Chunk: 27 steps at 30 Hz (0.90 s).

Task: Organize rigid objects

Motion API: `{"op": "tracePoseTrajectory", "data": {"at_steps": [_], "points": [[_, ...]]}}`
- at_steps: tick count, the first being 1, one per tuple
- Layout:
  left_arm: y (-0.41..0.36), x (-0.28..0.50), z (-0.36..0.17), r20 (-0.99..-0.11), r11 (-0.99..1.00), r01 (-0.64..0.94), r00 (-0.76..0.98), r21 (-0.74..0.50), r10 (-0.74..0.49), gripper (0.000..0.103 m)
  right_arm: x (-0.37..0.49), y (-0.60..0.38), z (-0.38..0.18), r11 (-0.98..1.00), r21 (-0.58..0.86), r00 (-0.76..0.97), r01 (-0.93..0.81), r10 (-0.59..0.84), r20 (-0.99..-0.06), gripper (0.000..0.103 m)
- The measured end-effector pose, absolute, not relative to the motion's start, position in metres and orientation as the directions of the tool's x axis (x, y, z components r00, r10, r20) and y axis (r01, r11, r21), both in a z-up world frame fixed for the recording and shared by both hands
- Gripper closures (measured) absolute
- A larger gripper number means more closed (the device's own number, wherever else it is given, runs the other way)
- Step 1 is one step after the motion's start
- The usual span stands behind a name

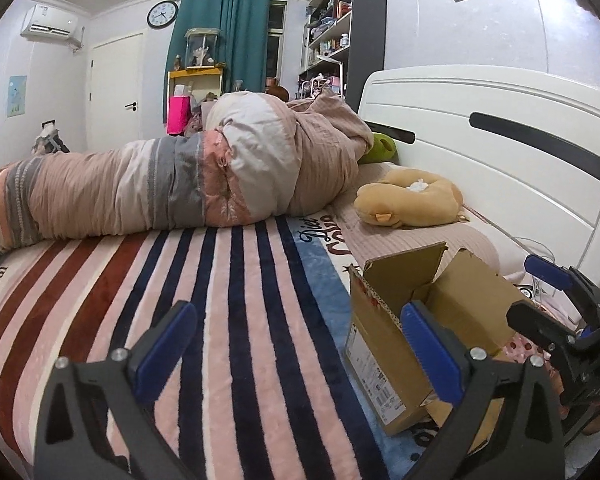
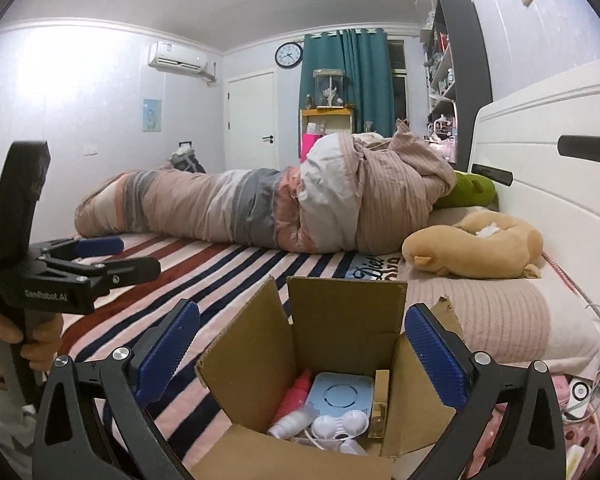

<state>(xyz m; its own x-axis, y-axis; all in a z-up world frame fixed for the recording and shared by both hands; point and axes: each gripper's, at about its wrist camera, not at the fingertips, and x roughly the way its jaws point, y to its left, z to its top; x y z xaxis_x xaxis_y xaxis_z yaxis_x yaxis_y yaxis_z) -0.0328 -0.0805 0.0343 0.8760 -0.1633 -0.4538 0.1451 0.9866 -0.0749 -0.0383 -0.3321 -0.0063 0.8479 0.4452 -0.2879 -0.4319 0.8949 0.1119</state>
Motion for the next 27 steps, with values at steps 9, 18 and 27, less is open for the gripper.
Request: {"op": "tracePoseTrajectory", "data": {"at_steps": [9, 18, 27], "points": [[-0.079, -0.034, 0.034, -0.456, 0.987, 0.139, 0.876, -0.077, -0.159, 0.001, -0.038, -0.333, -0.005, 0.893, 0.123, 0.844, -0.434, 0.45, -0.293, 0.0], [-0.078, -0.035, 0.034, -0.454, 0.988, 0.135, 0.878, -0.071, -0.153, 0.001, -0.037, -0.332, -0.005, 0.896, 0.131, 0.844, -0.425, 0.444, -0.3, 0.0], [-0.071, -0.035, 0.029, -0.458, 0.99, 0.123, 0.878, -0.072, -0.142, 0.001, -0.038, -0.323, -0.004, 0.9, 0.127, 0.845, -0.416, 0.434, -0.313, 0.0]]}}
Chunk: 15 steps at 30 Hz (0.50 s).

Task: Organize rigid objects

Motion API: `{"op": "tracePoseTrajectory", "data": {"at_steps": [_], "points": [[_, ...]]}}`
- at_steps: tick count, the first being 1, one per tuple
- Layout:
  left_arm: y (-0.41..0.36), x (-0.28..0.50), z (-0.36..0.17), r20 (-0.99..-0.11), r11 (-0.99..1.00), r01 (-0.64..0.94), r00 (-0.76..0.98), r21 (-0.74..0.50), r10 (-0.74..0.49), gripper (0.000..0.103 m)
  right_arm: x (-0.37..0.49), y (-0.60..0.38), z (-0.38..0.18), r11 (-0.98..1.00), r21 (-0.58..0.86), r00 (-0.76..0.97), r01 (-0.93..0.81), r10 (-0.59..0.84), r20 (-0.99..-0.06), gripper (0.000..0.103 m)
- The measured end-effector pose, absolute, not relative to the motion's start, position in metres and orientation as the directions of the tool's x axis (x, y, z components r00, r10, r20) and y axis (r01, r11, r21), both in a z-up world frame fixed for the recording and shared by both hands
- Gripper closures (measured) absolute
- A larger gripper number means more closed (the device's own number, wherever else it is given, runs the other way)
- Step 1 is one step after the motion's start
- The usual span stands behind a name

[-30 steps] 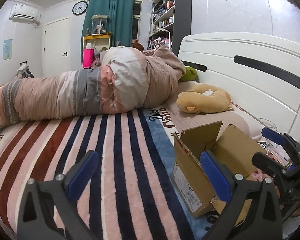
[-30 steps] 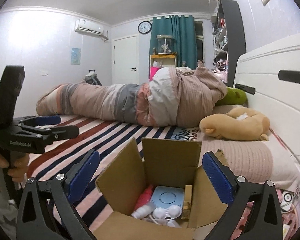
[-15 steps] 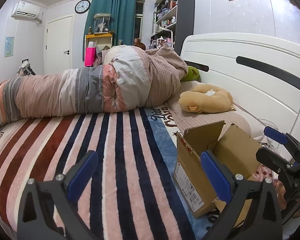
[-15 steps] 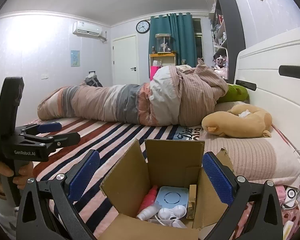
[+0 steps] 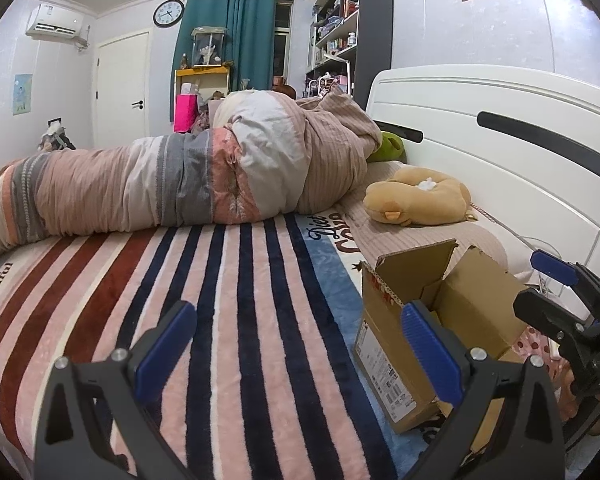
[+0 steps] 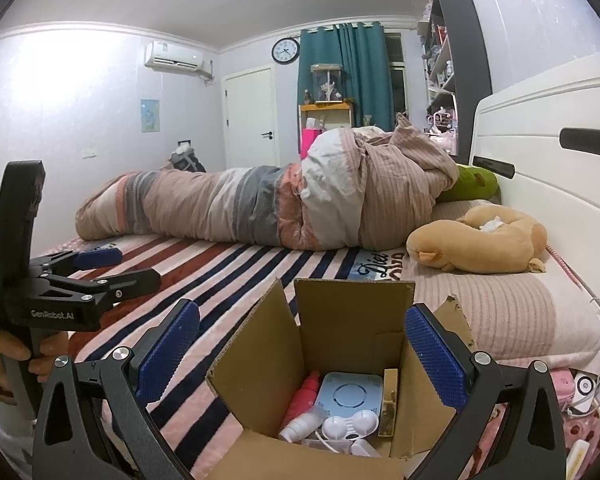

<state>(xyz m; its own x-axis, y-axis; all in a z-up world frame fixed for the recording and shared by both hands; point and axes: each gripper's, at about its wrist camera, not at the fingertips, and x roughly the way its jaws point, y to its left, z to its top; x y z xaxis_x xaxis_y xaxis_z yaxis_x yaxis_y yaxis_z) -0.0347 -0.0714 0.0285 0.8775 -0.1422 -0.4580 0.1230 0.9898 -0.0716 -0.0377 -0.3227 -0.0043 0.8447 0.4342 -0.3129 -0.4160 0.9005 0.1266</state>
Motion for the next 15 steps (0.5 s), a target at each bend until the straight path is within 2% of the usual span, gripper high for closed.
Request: {"op": "tracePoseTrajectory", "data": {"at_steps": [15], "points": [[-0.0688, -0.0337, 0.0283, -0.455, 0.989, 0.129, 0.878, -0.072, -0.148, 0.001, -0.0361, -0.3188, -0.006, 0.913, 0.13, 0.844, -0.386, 0.406, -0.35, 0.0]]}}
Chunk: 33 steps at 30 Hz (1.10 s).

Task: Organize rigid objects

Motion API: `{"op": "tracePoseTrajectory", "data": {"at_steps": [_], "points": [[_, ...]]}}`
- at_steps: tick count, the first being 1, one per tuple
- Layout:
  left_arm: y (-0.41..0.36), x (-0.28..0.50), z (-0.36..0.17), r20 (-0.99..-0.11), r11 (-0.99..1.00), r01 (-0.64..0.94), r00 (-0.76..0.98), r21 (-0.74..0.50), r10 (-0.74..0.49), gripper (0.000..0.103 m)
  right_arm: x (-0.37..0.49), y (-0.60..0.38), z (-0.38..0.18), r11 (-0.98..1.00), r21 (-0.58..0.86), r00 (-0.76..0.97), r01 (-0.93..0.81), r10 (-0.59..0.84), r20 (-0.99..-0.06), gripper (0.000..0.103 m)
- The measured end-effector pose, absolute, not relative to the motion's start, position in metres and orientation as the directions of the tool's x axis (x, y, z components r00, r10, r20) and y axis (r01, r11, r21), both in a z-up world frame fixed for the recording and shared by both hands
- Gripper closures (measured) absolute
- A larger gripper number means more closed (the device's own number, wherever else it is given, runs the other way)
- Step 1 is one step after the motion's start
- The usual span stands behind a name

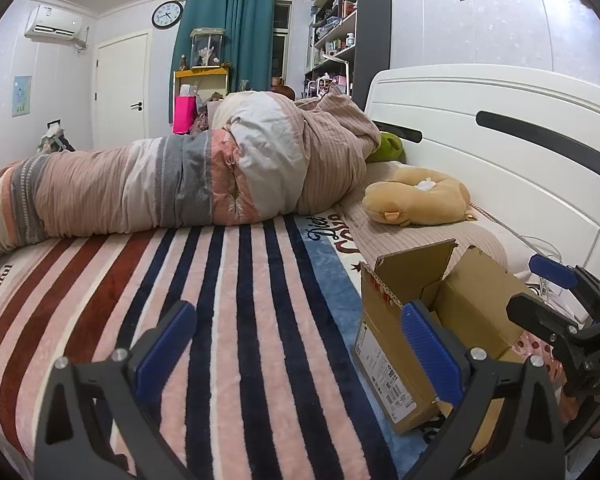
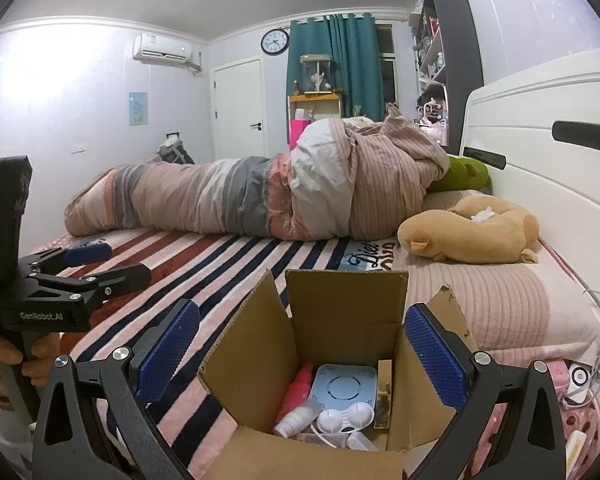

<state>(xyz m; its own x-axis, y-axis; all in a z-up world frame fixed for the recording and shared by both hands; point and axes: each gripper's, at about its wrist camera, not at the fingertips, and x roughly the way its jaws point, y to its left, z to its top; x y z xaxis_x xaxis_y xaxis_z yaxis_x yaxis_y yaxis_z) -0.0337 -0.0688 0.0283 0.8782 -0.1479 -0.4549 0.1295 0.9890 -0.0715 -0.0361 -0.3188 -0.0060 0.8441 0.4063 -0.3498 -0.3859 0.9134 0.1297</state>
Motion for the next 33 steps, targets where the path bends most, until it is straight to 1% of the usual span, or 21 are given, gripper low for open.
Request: {"op": "tracePoseTrajectory", "data": {"at_steps": [33], "points": [[-0.0627, -0.0317, 0.0278, -0.454, 0.99, 0.129, 0.88, -0.054, -0.14, 0.001, -0.036, -0.3183, -0.0094, 0.918, 0.138, 0.845, -0.371, 0.395, -0.361, 0.0]]}}
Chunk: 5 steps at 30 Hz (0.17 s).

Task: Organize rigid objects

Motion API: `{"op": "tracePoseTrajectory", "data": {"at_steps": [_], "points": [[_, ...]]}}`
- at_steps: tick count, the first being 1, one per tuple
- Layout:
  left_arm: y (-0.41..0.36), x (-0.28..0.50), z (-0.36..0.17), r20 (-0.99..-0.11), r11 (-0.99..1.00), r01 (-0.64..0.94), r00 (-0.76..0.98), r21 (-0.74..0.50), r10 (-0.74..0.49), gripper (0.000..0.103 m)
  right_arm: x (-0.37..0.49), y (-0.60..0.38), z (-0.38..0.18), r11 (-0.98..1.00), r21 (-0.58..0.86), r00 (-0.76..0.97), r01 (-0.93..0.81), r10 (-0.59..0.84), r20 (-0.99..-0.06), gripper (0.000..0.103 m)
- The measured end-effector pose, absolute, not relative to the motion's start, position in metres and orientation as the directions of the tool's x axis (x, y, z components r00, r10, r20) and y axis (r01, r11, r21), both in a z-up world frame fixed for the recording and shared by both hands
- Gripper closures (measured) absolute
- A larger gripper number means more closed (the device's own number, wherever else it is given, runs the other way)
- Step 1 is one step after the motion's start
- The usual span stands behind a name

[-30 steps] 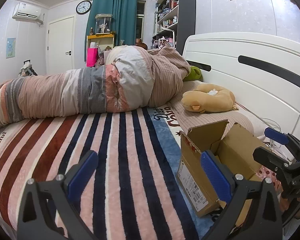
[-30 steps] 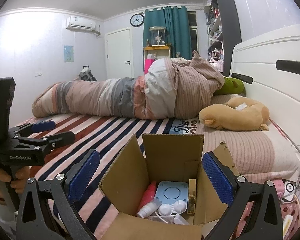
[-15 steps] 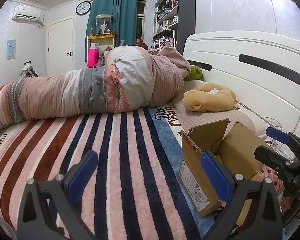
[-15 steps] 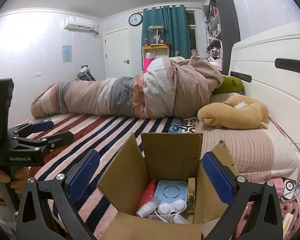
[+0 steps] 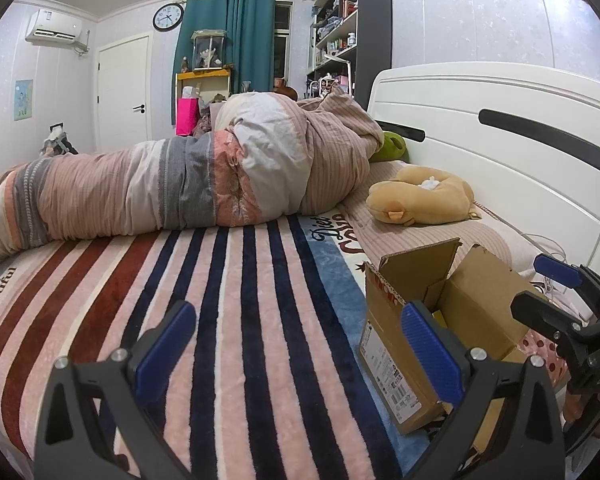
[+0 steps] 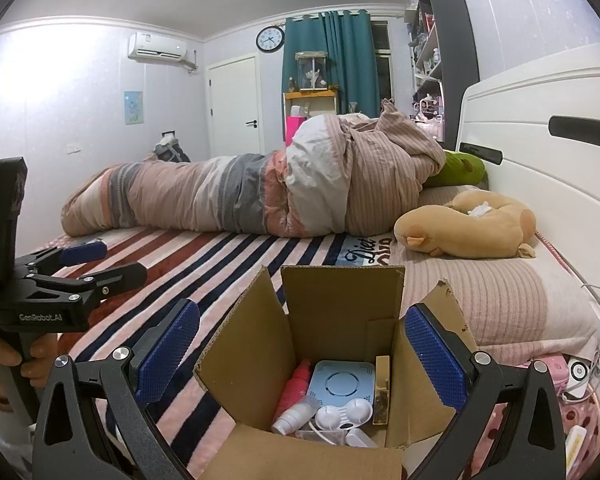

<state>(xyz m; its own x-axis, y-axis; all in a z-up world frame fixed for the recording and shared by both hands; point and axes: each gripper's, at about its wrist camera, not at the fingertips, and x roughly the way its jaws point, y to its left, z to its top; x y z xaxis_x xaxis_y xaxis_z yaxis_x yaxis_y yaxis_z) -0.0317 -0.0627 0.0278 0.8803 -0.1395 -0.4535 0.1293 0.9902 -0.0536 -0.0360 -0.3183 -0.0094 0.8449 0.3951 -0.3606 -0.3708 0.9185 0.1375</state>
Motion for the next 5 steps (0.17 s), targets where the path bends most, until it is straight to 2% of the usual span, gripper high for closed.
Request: {"op": "tracePoseTrajectory", "data": {"at_steps": [5], "points": [[-0.0626, -0.0315, 0.0288, -0.458, 0.991, 0.122, 0.88, -0.049, -0.13, 0.001, -0.0359, -0.3185, -0.0095, 0.918, 0.139, 0.844, -0.371, 0.396, -0.361, 0.0]]}}
